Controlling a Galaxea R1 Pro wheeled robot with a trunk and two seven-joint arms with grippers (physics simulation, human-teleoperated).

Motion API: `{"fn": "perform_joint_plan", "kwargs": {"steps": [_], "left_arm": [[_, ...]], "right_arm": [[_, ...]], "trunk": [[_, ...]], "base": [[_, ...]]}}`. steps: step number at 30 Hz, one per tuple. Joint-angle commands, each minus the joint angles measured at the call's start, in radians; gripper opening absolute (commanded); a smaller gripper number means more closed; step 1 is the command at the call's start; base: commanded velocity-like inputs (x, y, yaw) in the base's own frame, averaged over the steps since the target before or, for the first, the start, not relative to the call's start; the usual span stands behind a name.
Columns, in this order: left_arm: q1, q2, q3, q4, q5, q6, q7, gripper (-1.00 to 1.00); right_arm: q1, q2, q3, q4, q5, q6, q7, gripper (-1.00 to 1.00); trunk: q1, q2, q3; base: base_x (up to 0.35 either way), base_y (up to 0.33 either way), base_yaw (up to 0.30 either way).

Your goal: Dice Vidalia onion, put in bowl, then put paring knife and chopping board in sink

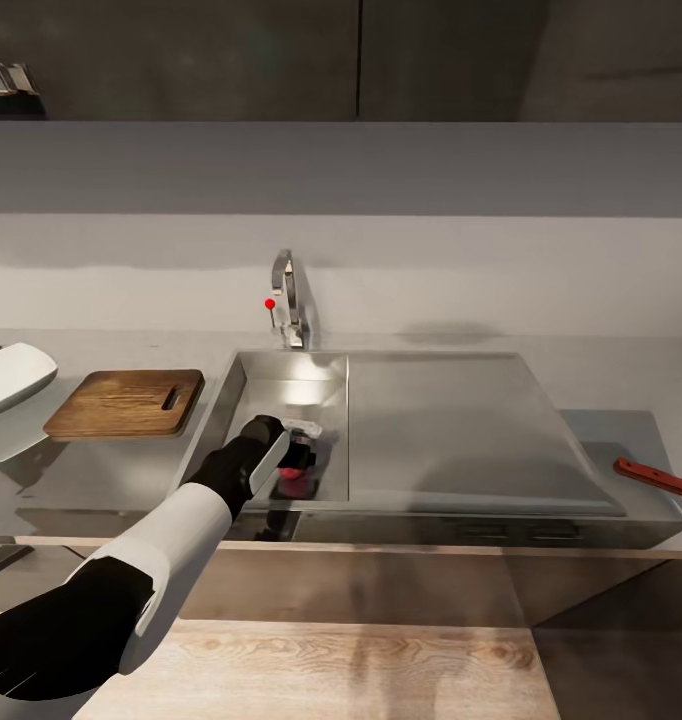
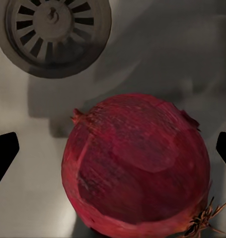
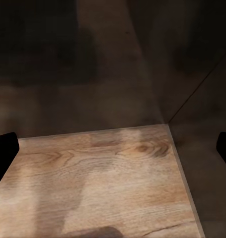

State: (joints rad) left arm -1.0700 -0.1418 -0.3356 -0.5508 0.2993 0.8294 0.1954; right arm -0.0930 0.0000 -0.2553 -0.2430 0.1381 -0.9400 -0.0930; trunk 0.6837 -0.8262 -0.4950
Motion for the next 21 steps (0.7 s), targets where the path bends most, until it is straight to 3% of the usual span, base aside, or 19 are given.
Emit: {"fn": "perform_joint_plan", "kwargs": {"steps": [1,12,13,21], "left_arm": [[-0.001,0.001,-0.005,-0.001,0.011,0.003,0.009,1.0],[-0.001,0.001,-0.005,-0.001,0.011,0.002,0.009,1.0],[-0.001,0.001,-0.005,-0.001,0.011,0.002,0.009,-1.0],[-0.001,0.0,-0.005,-0.001,0.011,0.004,0.009,-1.0]], "right_arm": [[-0.001,0.0,-0.001,0.001,0.011,-0.002,-0.01,1.0],[-0.001,0.0,-0.001,0.001,0.011,-0.003,-0.01,1.0],[-0.001,0.0,-0.001,0.001,0.011,-0.003,-0.01,1.0],[-0.001,0.0,-0.001,-0.001,0.011,-0.003,-0.01,1.0]], "trunk": [[0.0,-0.001,-0.001],[0.0,-0.001,-0.002],[0.0,-0.001,-0.002],[0.0,-0.001,-0.002]], "base": [[0.0,0.0,0.0],[0.0,0.0,0.0],[0.0,0.0,0.0],[0.0,0.0,0.0]]}}
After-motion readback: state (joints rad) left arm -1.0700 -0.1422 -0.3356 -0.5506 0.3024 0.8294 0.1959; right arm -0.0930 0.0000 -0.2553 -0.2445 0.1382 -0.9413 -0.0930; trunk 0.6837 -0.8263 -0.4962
